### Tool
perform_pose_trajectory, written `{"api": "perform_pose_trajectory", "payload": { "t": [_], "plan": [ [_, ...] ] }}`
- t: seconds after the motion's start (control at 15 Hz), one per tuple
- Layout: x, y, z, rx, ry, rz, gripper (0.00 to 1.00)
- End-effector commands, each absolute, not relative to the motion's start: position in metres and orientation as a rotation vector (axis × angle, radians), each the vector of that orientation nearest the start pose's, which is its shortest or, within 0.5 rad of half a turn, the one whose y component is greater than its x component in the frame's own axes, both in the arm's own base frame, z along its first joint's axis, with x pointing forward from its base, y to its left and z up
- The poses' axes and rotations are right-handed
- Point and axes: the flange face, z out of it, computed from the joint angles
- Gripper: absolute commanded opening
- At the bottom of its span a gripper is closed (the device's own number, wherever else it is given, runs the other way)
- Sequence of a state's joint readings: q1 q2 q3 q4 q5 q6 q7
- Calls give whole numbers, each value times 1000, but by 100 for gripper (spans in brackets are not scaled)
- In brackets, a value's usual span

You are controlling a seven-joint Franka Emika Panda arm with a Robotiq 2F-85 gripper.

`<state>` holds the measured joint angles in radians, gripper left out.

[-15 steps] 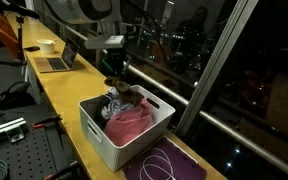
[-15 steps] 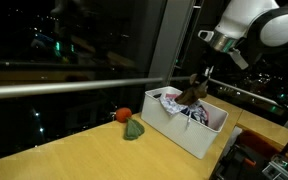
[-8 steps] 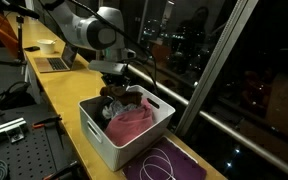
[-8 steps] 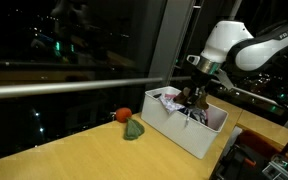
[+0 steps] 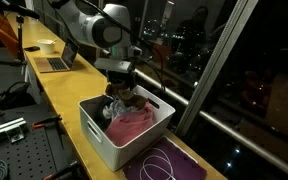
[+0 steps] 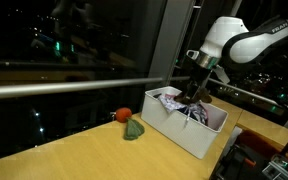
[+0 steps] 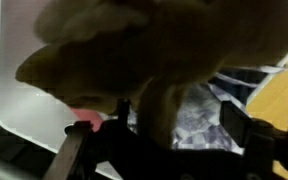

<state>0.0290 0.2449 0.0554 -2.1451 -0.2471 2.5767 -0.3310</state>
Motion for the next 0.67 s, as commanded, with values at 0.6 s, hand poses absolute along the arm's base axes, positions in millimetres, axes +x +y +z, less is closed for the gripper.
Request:
{"api": "perform_pose_trajectory", "payload": {
  "t": [0.6],
  "plan": [
    [617,87,420,-3114,-1076,-551,100]
  ]
}}
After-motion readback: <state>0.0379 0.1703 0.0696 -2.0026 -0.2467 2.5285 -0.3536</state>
